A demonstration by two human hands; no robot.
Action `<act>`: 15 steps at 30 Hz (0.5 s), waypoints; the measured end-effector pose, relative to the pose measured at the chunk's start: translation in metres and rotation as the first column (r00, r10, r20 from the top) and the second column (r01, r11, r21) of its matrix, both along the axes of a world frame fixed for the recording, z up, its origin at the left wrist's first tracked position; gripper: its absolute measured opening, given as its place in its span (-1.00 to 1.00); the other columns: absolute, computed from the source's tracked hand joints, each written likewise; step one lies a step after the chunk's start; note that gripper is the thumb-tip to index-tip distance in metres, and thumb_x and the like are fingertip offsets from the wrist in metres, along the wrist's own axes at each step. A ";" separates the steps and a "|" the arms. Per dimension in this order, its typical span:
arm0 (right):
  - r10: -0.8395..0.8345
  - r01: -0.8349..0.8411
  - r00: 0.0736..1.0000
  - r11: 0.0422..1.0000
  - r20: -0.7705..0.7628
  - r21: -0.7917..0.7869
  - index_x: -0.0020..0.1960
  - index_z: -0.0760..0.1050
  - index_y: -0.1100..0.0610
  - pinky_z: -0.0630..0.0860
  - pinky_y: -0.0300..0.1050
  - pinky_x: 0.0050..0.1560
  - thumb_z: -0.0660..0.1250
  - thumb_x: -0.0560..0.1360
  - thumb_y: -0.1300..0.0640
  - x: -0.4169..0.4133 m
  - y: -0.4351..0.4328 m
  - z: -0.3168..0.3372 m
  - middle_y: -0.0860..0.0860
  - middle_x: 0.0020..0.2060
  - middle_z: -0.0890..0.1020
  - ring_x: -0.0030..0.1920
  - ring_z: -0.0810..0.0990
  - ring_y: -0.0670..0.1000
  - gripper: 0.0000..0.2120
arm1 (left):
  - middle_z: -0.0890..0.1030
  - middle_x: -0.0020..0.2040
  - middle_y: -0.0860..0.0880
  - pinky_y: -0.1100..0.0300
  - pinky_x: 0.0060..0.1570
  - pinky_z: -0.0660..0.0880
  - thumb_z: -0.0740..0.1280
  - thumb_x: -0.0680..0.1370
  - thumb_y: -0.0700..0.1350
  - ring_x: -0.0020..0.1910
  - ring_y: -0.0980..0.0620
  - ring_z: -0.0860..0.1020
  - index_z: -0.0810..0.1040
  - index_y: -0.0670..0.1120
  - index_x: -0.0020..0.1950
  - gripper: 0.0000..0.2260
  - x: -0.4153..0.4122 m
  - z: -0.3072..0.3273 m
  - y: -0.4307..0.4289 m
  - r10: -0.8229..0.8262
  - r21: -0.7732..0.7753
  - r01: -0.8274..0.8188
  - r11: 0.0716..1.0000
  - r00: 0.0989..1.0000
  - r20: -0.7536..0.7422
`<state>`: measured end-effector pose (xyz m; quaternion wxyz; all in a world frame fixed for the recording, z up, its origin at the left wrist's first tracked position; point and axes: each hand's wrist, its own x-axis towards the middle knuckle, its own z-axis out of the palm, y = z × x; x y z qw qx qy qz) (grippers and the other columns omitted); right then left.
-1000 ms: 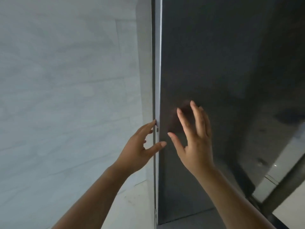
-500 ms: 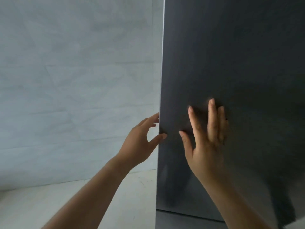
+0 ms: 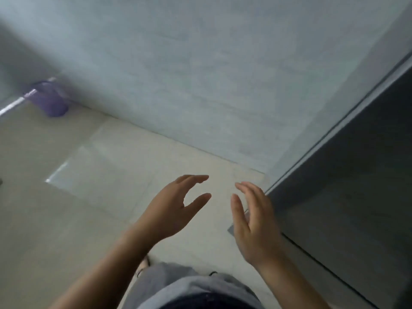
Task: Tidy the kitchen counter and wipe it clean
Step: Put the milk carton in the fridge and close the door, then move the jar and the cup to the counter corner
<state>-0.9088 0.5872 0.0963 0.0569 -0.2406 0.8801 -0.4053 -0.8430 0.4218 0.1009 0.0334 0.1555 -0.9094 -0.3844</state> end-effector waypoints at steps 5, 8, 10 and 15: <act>0.381 -0.412 0.898 0.904 0.220 0.118 0.24 0.41 -0.03 0.37 -0.13 0.28 -0.07 0.45 -0.29 0.043 -0.046 -0.023 -0.19 0.22 0.44 0.26 0.35 -0.21 -0.45 | 0.50 0.16 0.28 0.45 -0.02 0.37 0.19 0.48 0.21 0.13 0.31 0.45 0.42 0.18 0.29 -0.62 0.109 -0.029 -0.029 0.267 0.144 -0.288 0.947 0.952 0.146; 0.565 -0.616 0.784 0.759 0.258 0.211 0.21 0.45 -0.01 0.23 -0.28 0.28 -0.02 0.49 -0.24 0.064 -0.086 -0.029 -0.19 0.21 0.40 0.29 0.31 -0.21 -0.51 | 0.50 0.15 0.29 0.47 -0.10 0.43 0.18 0.45 0.29 0.15 0.31 0.46 0.40 0.22 0.27 -0.59 0.172 -0.042 -0.049 0.411 0.226 -0.452 0.863 0.888 0.207; 0.630 -0.685 0.728 0.682 0.269 0.257 0.19 0.47 0.02 0.19 -0.32 0.23 0.01 0.51 -0.19 0.077 -0.122 -0.033 -0.20 0.16 0.39 0.27 0.32 -0.18 -0.56 | 0.51 0.14 0.31 0.48 -0.12 0.44 0.15 0.41 0.35 0.16 0.31 0.46 0.40 0.25 0.24 -0.55 0.212 -0.048 -0.067 0.507 0.283 -0.555 0.782 0.831 0.228; 0.769 -0.813 0.580 0.525 0.269 0.252 0.16 0.48 0.03 0.21 -0.31 0.19 0.06 0.56 -0.12 0.137 -0.239 -0.037 -0.17 0.11 0.43 0.22 0.38 -0.15 -0.65 | 0.55 0.10 0.29 0.25 0.12 0.45 0.14 0.39 0.36 0.12 0.37 0.48 0.44 0.25 0.18 -0.57 0.303 -0.053 -0.124 0.717 0.370 -0.755 0.541 0.644 0.265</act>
